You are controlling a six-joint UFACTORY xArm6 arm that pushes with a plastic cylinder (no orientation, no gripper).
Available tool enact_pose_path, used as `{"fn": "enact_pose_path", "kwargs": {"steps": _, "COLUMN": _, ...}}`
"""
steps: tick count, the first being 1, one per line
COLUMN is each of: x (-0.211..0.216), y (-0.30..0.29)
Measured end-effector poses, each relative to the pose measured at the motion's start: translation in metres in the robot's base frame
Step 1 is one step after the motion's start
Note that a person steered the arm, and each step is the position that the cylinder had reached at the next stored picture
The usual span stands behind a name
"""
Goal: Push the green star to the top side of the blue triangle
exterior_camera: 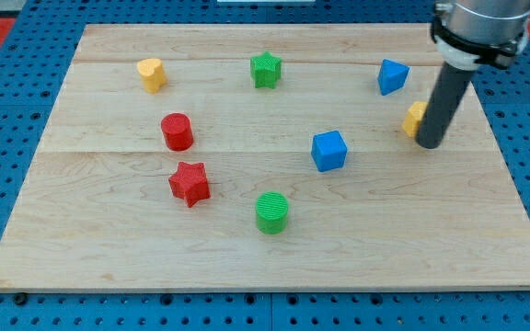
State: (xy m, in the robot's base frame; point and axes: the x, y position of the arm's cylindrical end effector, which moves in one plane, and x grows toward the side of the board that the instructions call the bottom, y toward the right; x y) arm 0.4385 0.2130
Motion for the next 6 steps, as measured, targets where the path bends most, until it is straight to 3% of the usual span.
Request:
{"fn": "enact_pose_path", "kwargs": {"steps": 1, "x": -0.005, "y": 0.026}}
{"fn": "enact_pose_path", "kwargs": {"steps": 3, "x": -0.028, "y": -0.008}}
{"fn": "enact_pose_path", "kwargs": {"steps": 4, "x": -0.009, "y": -0.013}}
{"fn": "enact_pose_path", "kwargs": {"steps": 5, "x": 0.002, "y": -0.080}}
{"fn": "enact_pose_path", "kwargs": {"steps": 6, "x": -0.028, "y": -0.144}}
